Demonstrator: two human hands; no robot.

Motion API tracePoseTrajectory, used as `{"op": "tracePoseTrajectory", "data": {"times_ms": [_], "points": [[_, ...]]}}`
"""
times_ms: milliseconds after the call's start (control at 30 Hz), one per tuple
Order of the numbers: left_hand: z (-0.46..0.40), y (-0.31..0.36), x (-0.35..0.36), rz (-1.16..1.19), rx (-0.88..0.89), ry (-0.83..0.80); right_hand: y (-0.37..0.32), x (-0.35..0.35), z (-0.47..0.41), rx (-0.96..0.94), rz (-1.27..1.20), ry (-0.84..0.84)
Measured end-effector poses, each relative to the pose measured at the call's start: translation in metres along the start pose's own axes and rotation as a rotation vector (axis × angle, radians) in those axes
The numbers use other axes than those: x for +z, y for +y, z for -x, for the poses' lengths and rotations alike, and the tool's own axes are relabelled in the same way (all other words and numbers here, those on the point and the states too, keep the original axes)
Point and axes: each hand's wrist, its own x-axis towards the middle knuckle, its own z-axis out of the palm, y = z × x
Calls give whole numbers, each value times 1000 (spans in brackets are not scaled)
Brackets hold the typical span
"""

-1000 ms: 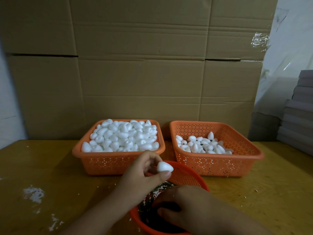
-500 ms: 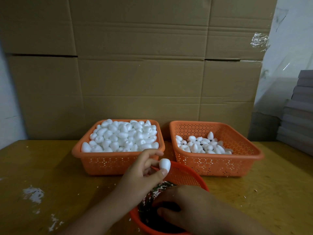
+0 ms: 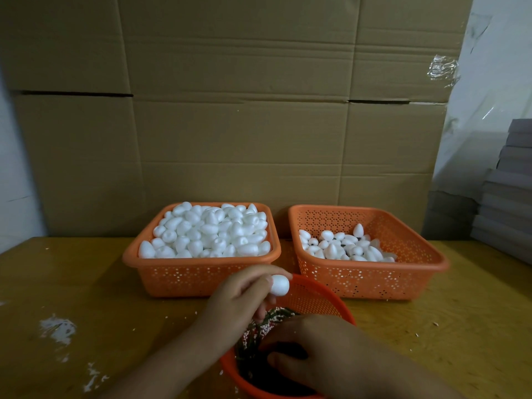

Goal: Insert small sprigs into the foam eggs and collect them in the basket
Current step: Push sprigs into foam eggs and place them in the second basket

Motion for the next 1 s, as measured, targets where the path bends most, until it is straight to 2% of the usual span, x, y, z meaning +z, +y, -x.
{"op": "tracePoseTrajectory", "data": {"times_ms": [133,467,700,1000], "points": [[1,0,1,-69,5,-32,0,0,0,7,4,-6],[1,0,1,-61,-25,-33,-1,0,0,11,11,-11],[0,1,1,-139,86,-31,-2,-1,0,42,4,-32],[1,-7,2,-215,89,28,-2,-1,1,48,-6,-34]]}}
